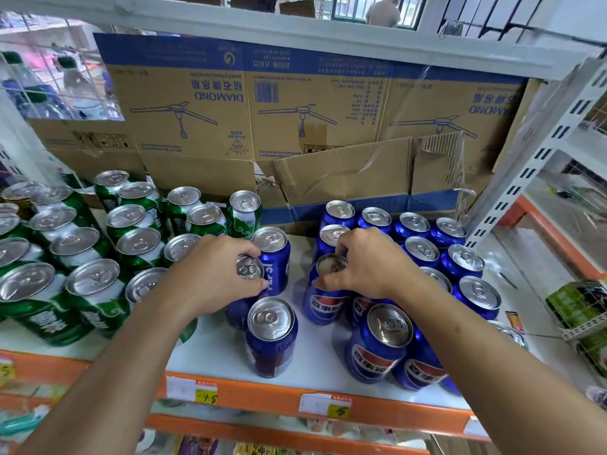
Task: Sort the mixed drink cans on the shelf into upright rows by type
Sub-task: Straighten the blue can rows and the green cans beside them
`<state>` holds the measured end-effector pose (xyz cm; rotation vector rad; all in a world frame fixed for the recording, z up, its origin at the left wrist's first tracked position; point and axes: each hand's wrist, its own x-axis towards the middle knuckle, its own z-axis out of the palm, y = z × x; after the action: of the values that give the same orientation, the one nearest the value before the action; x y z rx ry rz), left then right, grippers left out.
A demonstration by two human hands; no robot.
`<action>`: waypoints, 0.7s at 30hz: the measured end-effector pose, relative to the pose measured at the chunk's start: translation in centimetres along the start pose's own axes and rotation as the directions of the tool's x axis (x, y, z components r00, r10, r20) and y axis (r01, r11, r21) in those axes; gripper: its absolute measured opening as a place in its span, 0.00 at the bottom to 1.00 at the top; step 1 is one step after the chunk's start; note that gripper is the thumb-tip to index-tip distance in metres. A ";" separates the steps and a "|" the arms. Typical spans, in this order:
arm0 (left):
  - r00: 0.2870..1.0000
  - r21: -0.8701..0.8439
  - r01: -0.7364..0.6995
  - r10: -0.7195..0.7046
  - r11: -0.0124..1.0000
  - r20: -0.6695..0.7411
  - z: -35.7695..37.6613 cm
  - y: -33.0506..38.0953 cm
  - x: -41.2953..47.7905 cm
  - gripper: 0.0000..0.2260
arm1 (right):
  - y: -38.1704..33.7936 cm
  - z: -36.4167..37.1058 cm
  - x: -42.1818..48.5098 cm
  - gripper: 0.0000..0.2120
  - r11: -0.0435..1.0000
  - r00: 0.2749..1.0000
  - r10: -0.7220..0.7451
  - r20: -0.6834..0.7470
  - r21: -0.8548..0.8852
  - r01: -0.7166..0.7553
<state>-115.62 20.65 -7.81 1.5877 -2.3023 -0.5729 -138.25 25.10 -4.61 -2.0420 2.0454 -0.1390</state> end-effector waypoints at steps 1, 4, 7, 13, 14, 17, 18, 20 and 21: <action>1.000 0.009 -0.004 0.004 1.000 -0.004 -0.1 0.0 -0.1 0.23 | 0.1 0.0 0.1 0.23 1.000 1.000 0.009 0.001 0.006 -0.009; 1.000 0.027 -0.013 0.013 1.000 -0.014 -0.5 0.0 -0.2 0.24 | 0.4 0.2 0.3 0.24 0.999 0.999 0.036 0.005 0.028 -0.036; 0.999 0.017 -0.027 0.027 0.999 -0.027 -0.7 0.3 -0.3 0.24 | 0.2 0.2 0.3 0.23 0.999 0.999 0.043 0.018 0.023 -0.043; 0.999 0.019 -0.029 0.029 0.999 -0.025 -0.9 0.6 -0.5 0.24 | -0.4 0.1 0.3 0.24 0.998 0.998 0.046 0.046 -0.039 -0.044; 1.000 0.024 -0.023 0.024 0.999 -0.012 -0.9 0.6 -0.5 0.24 | -0.6 0.1 0.1 0.25 0.997 0.999 0.037 0.037 -0.075 -0.034; 1.000 0.028 -0.015 0.014 0.999 0.021 -0.5 0.5 -0.6 0.24 | -1.3 0.3 -0.2 0.22 0.990 0.999 -0.045 -0.012 -0.133 0.043; 1.000 0.023 -0.013 0.013 1.000 0.019 -0.4 0.4 -0.6 0.24 | -1.7 0.5 -0.3 0.19 0.991 0.996 -0.088 -0.016 -0.100 0.086; 1.000 0.011 -0.007 0.007 1.000 0.013 -0.3 0.1 -0.6 0.25 | -2.6 0.9 -0.7 0.15 0.977 0.977 -0.212 0.039 0.018 0.211; 1.000 0.006 -0.008 0.008 1.000 0.009 -0.3 -0.1 -0.7 0.25 | -3.0 1.0 -0.9 0.15 0.956 0.952 -0.291 0.094 0.074 0.284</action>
<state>-115.18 21.21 -7.63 1.5809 -2.3177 -0.5725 -135.07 26.09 -4.76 -2.2482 1.6539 -0.1405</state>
